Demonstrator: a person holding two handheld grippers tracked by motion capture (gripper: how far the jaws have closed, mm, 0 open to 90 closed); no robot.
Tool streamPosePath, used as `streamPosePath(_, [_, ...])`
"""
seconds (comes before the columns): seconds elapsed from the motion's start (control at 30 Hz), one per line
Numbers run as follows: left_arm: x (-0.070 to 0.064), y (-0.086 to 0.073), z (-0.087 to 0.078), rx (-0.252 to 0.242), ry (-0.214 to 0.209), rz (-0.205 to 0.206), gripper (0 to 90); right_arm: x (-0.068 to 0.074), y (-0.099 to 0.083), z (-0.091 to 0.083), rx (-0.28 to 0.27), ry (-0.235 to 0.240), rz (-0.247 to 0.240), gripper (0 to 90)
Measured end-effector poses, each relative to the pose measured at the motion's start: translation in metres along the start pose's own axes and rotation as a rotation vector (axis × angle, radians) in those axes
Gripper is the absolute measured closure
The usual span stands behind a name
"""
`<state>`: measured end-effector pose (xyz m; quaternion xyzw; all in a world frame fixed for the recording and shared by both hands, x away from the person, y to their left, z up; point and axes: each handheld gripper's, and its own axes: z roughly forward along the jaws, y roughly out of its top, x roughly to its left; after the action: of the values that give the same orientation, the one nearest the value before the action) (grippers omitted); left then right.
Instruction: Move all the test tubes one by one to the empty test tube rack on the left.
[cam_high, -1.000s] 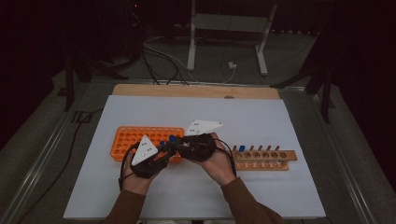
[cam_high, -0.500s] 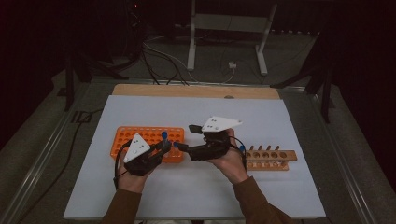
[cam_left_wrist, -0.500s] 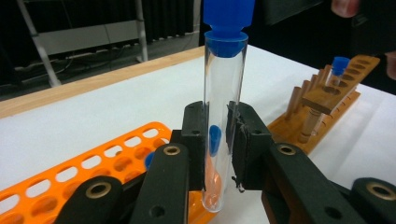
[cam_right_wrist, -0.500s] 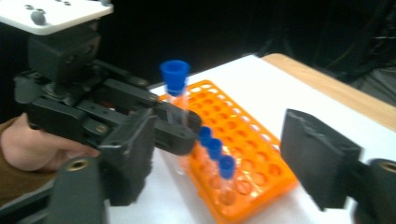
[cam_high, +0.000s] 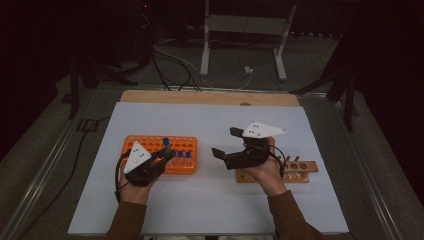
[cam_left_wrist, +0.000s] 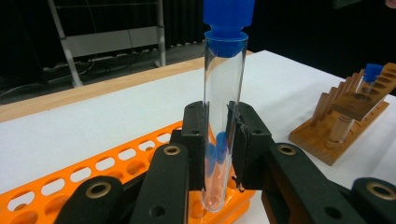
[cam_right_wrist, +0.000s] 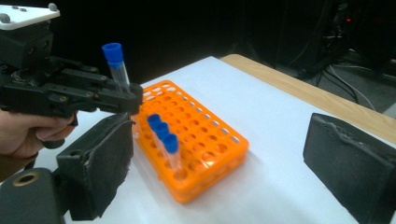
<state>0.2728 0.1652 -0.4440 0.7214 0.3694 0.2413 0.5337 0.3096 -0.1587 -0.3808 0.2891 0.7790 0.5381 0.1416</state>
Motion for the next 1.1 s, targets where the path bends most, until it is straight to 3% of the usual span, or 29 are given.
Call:
streamPosePath(0.63, [0.01,-0.016,0.013,0.036,0.054,-0.017,77.8,-0.043,-0.036,-0.054,-0.024,-0.105,0.057,1.7])
streamPosePath(0.87, [0.014,-0.023,0.019,0.058,0.064,-0.026,77.8,-0.051,-0.052,-0.071,-0.029,-0.135,0.071,1.7])
streamPosePath(1.1, [0.015,-0.034,0.028,0.113,0.071,-0.024,77.7,-0.055,-0.063,-0.078,-0.032,-0.147,0.092,1.7])
